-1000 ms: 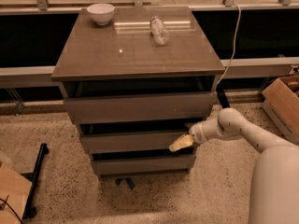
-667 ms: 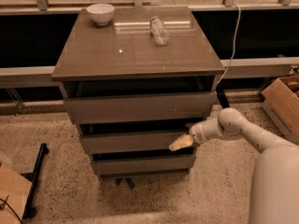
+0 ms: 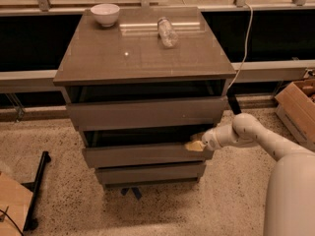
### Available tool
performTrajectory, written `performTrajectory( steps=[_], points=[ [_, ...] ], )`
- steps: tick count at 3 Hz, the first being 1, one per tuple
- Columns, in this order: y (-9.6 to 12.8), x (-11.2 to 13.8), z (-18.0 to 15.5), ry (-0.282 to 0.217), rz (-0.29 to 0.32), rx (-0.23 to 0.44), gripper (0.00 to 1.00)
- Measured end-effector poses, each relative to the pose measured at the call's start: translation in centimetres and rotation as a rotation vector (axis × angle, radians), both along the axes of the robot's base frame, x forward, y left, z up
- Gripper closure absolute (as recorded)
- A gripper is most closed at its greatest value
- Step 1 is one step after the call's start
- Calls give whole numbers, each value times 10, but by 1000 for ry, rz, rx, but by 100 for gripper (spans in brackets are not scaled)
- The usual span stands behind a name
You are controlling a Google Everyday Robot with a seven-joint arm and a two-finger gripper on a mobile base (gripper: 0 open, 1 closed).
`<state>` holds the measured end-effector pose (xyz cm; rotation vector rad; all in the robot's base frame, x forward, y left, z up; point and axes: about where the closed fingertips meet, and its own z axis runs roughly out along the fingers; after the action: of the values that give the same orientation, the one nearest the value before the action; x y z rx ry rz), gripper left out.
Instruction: Open middle drawer
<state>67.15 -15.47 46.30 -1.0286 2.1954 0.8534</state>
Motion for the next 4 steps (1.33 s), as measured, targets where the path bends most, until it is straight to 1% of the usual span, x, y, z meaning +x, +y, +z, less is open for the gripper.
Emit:
performTrajectory(
  steps=[1, 2, 3, 4],
  points=[
    [0, 0, 1, 0, 0, 0, 90],
    [0, 0, 1, 0, 0, 0, 100],
    [3, -1, -1, 3, 4, 2, 82],
    [7, -4, -2, 9, 24, -11, 50]
  ],
)
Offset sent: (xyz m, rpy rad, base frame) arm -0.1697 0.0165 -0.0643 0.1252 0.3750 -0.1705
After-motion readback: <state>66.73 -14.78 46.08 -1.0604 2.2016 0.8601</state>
